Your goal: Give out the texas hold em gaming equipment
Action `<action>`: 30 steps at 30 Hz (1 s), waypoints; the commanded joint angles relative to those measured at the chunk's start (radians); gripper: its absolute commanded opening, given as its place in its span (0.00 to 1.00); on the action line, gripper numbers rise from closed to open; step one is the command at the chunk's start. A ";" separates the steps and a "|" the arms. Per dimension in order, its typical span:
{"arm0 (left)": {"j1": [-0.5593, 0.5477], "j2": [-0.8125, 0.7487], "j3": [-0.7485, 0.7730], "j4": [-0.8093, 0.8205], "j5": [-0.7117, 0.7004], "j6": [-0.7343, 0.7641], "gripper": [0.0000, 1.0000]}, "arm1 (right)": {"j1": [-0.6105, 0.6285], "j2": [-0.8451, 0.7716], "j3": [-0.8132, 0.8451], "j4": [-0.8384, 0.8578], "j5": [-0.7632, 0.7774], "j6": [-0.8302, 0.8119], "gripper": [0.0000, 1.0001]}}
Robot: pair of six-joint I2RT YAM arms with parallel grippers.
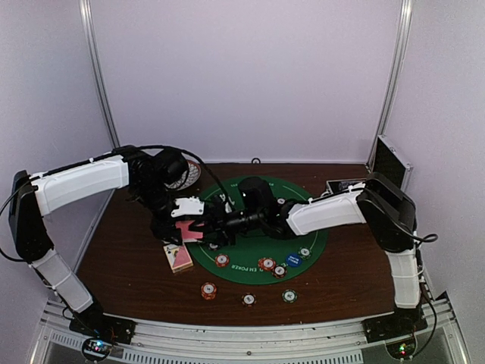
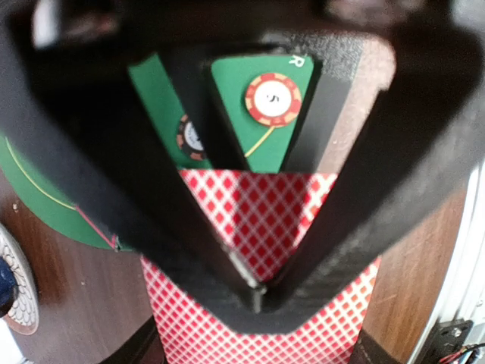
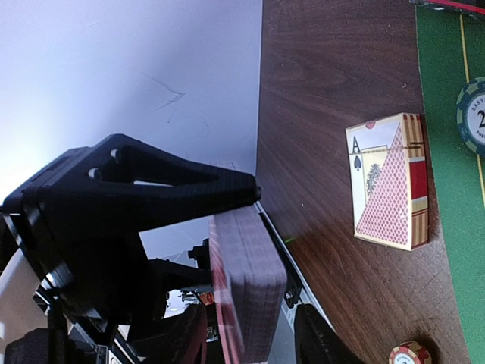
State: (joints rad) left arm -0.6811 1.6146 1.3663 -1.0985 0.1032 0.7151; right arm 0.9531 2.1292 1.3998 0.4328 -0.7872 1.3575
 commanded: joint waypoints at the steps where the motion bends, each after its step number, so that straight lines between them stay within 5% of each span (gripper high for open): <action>1: 0.005 -0.013 -0.006 -0.019 -0.039 -0.007 0.06 | -0.004 -0.087 0.001 0.045 -0.011 -0.012 0.43; 13: 0.005 -0.014 -0.007 -0.019 -0.042 -0.011 0.06 | -0.005 -0.106 -0.021 0.027 -0.013 -0.017 0.37; 30: 0.005 -0.034 0.016 -0.031 -0.009 -0.034 0.05 | -0.010 -0.077 -0.068 0.165 -0.013 0.063 0.12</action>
State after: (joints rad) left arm -0.6796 1.6100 1.3651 -1.1278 0.0818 0.6960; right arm 0.9470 2.0869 1.3544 0.5369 -0.7933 1.4082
